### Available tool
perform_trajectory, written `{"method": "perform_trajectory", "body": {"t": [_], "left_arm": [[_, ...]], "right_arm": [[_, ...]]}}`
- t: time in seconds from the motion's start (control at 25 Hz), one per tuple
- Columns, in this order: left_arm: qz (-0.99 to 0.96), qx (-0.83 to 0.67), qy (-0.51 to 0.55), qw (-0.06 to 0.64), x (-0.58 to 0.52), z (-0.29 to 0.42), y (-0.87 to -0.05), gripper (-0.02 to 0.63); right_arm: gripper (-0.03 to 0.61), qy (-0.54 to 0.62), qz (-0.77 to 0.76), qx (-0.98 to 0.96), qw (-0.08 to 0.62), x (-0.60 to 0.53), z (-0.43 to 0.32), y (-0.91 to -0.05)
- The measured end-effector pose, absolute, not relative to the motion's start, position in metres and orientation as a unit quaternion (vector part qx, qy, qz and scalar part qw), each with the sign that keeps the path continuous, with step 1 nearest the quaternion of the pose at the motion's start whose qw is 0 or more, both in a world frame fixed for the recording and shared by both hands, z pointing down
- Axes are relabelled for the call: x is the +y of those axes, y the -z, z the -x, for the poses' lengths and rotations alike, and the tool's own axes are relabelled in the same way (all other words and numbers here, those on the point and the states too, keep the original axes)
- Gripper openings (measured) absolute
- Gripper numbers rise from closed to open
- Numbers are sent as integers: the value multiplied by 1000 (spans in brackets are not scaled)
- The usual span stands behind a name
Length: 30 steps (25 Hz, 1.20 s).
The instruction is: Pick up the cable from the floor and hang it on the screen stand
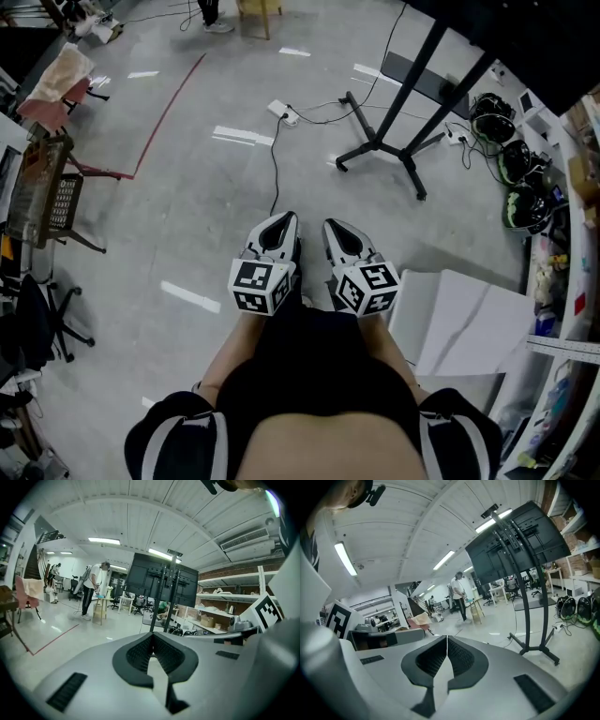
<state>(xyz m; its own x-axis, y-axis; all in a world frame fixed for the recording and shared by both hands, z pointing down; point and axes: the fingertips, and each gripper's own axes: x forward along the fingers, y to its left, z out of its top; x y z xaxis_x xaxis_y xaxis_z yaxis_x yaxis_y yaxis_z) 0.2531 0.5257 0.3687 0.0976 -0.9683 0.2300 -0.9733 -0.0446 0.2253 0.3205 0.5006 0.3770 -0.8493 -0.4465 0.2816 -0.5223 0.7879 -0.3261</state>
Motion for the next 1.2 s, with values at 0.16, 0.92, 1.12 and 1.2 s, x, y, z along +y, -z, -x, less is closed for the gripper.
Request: {"method": "perform_trajectory", "body": {"t": [0.16, 0.92, 1.12, 1.2], "left_arm": [[-724, -670, -7, 164, 499, -242, -369, 8], [-714, -674, 2, 187, 367, -145, -363, 8], [-716, -673, 16, 185, 326, -111, -355, 8], [-719, -671, 14, 180, 311, -99, -353, 8]], "right_arm": [[25, -205, -262, -939, 91, 471, -311, -377], [25, -235, -272, -927, 105, 333, -228, -376], [25, -231, -269, -929, 103, 293, -195, -369], [25, -229, -268, -930, 102, 277, -183, -367]]}}
